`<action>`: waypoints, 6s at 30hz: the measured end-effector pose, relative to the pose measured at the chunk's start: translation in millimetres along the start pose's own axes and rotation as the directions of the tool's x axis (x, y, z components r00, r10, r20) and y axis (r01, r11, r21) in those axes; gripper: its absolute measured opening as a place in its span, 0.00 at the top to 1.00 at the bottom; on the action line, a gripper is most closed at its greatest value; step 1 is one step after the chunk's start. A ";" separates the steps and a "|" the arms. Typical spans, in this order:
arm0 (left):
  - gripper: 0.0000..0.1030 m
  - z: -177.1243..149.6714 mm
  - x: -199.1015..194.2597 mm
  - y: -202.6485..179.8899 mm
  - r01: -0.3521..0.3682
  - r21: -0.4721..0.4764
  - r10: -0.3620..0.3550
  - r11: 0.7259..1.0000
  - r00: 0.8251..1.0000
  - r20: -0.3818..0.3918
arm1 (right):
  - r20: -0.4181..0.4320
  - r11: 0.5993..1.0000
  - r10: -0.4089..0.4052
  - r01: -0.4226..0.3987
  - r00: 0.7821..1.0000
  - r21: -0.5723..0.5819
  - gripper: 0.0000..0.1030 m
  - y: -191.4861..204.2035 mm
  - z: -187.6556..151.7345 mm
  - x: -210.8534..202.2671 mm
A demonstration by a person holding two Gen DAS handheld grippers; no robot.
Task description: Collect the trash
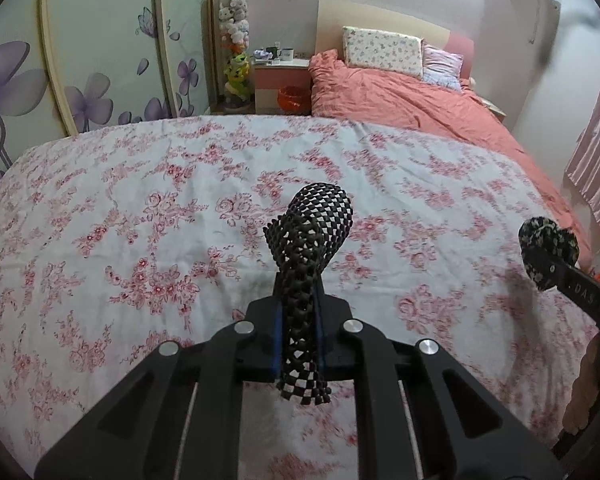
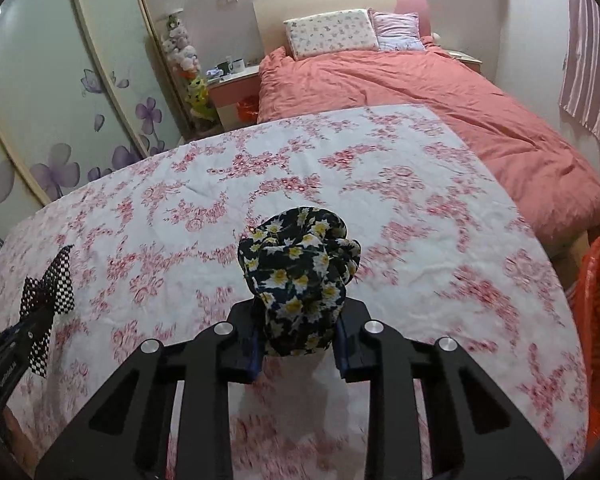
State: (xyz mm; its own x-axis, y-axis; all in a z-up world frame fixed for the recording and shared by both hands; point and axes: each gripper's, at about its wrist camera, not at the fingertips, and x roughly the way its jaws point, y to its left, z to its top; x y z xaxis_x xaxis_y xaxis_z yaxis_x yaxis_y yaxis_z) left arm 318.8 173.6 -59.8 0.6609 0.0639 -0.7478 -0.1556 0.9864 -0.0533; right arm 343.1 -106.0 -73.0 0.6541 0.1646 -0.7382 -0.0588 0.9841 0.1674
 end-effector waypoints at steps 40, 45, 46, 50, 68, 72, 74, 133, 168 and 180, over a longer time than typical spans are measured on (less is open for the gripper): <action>0.88 -31.3 -122.7 -182.8 0.259 0.230 -0.286 0.938 0.954 0.092 | 0.203 0.982 -0.107 0.071 0.973 0.178 0.74 -131.2 -51.4 -162.0; 0.88 -40.2 -125.3 -220.9 0.310 0.269 -0.338 0.912 0.939 0.064 | 0.205 0.973 -0.133 0.088 0.970 0.215 0.74 -155.2 -56.5 -167.1; 0.88 -42.7 -125.9 -229.6 0.321 0.278 -0.349 0.905 0.935 0.057 | 0.204 0.970 -0.138 0.091 0.969 0.223 0.74 -160.9 -57.3 -167.3; 0.88 -50.3 -126.9 -256.2 0.356 0.301 -0.383 0.885 0.923 0.035 | 0.207 0.962 -0.161 0.106 0.965 0.252 0.74 -179.6 -60.6 -170.8; 0.88 -86.2 -113.1 -376.3 0.472 0.401 -0.482 0.785 0.872 -0.084 | 0.190 0.918 -0.233 0.151 0.954 0.366 0.74 -254.5 -73.8 -169.4; 0.88 -91.2 -106.3 -399.6 0.497 0.407 -0.498 0.766 0.860 -0.112 | 0.188 0.912 -0.239 0.154 0.953 0.380 0.74 -265.3 -74.2 -168.6; 0.88 -92.3 -102.2 -408.8 0.511 0.405 -0.507 0.758 0.852 -0.127 | 0.187 0.909 -0.240 0.153 0.953 0.388 0.74 -271.9 -73.6 -167.6; 0.04 -204.8 -260.0 -144.2 0.084 0.170 -0.140 0.982 0.927 0.349 | 0.434 0.877 -0.481 0.424 0.762 0.229 0.02 -90.2 -195.8 -284.7; 0.04 -215.3 -241.1 -127.7 0.075 0.097 -0.100 0.992 0.950 0.295 | 0.290 0.847 -0.525 0.460 0.800 0.267 0.02 -93.8 -203.5 -262.8; 0.04 -213.8 -252.8 -135.7 0.025 0.125 -0.067 0.992 0.937 0.343 | 0.296 0.851 -0.520 0.453 0.801 0.266 0.02 -91.2 -201.7 -265.8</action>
State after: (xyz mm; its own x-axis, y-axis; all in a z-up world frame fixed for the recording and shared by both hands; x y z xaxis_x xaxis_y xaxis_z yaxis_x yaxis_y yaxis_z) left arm 15.9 -8.8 -5.0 0.8814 0.0461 -0.4701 -0.0461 0.9989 0.0114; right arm 22.6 -226.3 -23.9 0.7781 -0.3990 -0.4852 0.4470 0.8943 -0.0187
